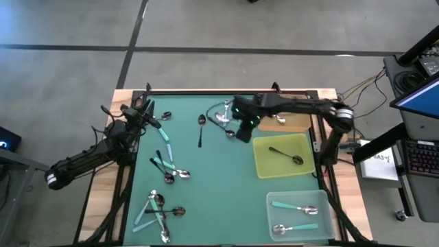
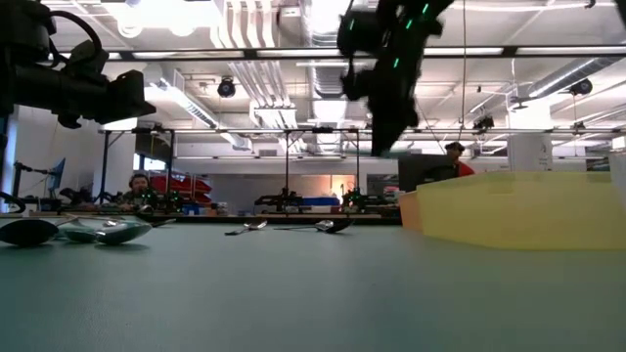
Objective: Sort silverware by color (type)
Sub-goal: Put the green spoon into the transparent bin
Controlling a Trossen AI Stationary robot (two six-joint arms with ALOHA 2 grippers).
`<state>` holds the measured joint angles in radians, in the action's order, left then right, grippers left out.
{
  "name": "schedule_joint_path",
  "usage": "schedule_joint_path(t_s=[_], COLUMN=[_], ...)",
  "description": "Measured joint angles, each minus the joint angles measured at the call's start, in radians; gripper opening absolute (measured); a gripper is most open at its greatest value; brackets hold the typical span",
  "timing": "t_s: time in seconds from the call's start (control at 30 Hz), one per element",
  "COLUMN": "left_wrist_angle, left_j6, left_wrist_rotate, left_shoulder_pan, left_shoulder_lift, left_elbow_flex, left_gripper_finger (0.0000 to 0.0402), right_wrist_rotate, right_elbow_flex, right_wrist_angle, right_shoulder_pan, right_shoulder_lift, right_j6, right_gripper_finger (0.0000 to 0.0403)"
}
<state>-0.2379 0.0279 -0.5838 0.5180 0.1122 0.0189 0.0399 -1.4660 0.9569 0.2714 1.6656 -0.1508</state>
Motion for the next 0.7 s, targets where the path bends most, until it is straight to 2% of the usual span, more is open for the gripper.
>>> schedule_joint_path(t_s=[0.23, 0.43, 0.57, 0.7], left_wrist_angle=[0.0, 0.0, 0.0, 0.0], left_j6=[0.0, 0.0, 0.0, 0.0], left_wrist_rotate=[0.0, 0.0, 0.0, 0.0], left_shoulder_pan=[0.0, 0.0, 0.0, 0.0], left_shoulder_lift=[0.0, 0.0, 0.0, 0.0], left_elbow_flex=[0.0, 0.0, 0.0, 0.0], left_gripper_finger=[0.0077, 0.0077, 0.0077, 0.0077], right_wrist_rotate=[0.012, -0.085, -0.175, -0.201], right_elbow_flex=[0.079, 0.196, 0.285, 0.37], right_wrist_angle=[0.01, 0.009, 0.006, 0.002], right_shoulder_pan=[-0.344, -0.71, -0.942, -1.127], right_shoulder_lift=[-0.196, -0.318, -0.365, -0.388], right_j6=[-0.224, -0.469, -0.752, -1.104], right_gripper_finger=[0.0048, 0.0048, 0.0048, 0.0048])
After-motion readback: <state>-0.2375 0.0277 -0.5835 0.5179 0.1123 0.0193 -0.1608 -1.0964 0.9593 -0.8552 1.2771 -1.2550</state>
